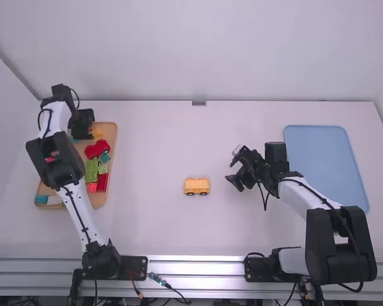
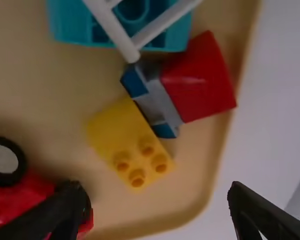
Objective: Assemble lego blocks to make yellow taxi
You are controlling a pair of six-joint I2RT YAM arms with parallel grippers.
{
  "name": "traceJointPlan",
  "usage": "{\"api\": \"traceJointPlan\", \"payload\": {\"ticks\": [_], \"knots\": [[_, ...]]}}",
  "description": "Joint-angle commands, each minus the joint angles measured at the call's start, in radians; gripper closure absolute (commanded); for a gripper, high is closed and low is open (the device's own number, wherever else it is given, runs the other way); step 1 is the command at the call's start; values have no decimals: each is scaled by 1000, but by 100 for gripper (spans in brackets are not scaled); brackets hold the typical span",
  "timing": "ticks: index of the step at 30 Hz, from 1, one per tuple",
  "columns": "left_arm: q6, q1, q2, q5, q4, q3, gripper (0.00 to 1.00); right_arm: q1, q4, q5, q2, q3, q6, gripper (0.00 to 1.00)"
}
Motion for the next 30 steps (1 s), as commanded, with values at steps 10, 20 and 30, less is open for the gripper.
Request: {"api": "traceJointPlan", "payload": {"ticks": [10, 20, 30], "knots": [[-29, -8, -43, -31, 143, -134, 25, 0, 0, -5, -15, 17, 3, 1], [-21, -3, -43, -14, 163, -157, 63, 0, -1, -5, -15, 17, 3, 1], [-21, -3, -43, -11, 126, -155, 60, 0, -4, -5, -15, 17, 3, 1]]}}
